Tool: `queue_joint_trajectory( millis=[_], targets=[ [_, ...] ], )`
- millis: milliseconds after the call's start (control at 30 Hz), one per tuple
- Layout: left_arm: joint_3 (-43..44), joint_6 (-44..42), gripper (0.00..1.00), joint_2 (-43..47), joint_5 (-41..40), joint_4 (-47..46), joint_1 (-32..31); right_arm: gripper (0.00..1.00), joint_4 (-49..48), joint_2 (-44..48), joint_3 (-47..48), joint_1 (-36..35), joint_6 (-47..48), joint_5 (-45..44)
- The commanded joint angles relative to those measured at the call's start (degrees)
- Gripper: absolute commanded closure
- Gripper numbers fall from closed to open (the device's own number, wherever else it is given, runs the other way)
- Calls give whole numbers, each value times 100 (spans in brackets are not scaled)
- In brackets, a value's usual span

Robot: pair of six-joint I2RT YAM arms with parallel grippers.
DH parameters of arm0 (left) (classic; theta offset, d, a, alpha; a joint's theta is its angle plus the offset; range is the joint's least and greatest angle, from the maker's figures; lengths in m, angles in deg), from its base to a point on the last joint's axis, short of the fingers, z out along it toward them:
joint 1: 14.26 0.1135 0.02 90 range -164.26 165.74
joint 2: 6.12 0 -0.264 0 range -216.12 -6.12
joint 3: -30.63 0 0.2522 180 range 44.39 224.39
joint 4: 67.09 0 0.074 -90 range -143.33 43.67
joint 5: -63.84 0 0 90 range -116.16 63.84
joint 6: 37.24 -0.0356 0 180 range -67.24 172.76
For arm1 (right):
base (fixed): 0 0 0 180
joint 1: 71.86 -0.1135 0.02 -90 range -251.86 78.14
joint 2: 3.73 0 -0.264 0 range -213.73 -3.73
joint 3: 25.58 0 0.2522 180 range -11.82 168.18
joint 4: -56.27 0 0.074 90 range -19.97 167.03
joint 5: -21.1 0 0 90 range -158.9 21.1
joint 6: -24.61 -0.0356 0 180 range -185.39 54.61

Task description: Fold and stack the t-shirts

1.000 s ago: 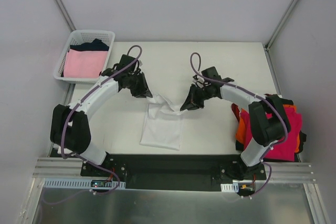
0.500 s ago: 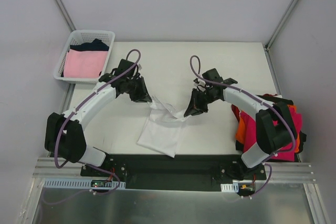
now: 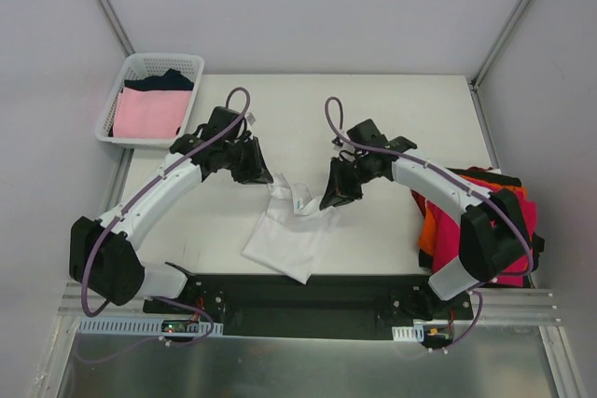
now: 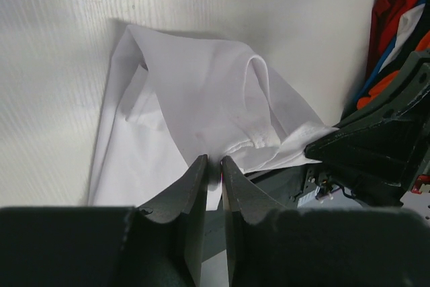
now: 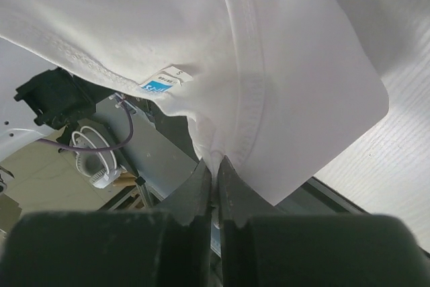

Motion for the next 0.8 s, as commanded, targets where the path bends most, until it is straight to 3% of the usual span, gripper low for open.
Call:
queue_joint_trajectory(
  millis=[0, 300, 633, 700, 767],
  targets=[
    [-234, 73, 85, 394, -101, 190, -83, 96, 172, 397, -205, -266, 18, -130],
    [-717, 196, 85, 877, -110, 357, -197, 96, 610, 644, -478, -776, 79, -279],
    [-2131, 600, 84, 1695, -22, 410, -294, 95, 1060, 468, -864, -1822, -35, -991],
    [-2255, 618, 84, 1818, -22, 419, -294, 93, 989, 284, -882, -2084, -157, -1087],
    [-2388, 644, 84, 1863, -13, 436, -294, 83, 919, 74, -856, -2392, -246, -1175]
  ],
)
